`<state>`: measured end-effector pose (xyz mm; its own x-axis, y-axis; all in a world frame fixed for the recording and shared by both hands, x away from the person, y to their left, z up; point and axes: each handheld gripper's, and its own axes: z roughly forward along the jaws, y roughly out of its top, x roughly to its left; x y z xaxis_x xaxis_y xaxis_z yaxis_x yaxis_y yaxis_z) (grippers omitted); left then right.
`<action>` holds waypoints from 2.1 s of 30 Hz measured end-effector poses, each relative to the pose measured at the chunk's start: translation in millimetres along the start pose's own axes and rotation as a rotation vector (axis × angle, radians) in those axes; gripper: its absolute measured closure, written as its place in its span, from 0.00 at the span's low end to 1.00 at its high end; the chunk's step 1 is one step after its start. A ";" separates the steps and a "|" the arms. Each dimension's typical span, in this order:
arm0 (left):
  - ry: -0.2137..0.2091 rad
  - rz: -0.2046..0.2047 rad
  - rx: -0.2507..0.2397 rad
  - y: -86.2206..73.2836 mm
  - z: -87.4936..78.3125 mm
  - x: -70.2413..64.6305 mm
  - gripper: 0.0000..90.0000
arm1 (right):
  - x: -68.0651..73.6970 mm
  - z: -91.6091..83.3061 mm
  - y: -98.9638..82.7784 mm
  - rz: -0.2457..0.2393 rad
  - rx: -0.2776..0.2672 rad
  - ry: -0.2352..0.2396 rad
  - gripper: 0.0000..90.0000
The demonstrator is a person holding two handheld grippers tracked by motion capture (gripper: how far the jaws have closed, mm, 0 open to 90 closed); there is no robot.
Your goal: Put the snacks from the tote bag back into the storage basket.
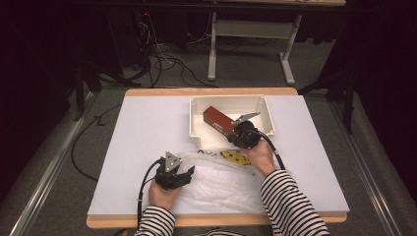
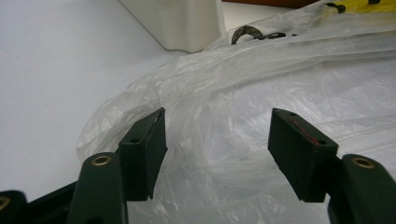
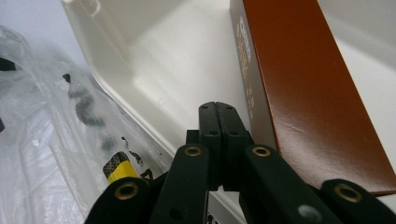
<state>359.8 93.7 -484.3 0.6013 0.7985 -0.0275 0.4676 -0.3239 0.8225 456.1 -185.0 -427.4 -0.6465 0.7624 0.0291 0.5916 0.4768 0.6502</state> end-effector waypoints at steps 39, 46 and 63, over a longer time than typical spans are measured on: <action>-0.002 0.001 -0.002 -0.1 -0.1 0.0 0.42 | -29.4 13.7 -3.8 0.116 0.071 -0.051 1.00; -0.002 -0.002 -0.002 -0.1 -0.2 0.1 0.42 | -37.5 13.0 -2.0 0.141 0.075 -0.059 1.00; -0.002 0.002 -0.003 -0.1 -0.2 -0.1 0.42 | -38.6 17.6 12.2 0.156 0.075 -0.071 1.00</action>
<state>359.5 93.7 -484.2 0.6035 0.7969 -0.0272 0.4645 -0.3236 0.8244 496.7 -200.9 -433.9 -0.5099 0.8574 0.0695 0.7179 0.3796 0.5835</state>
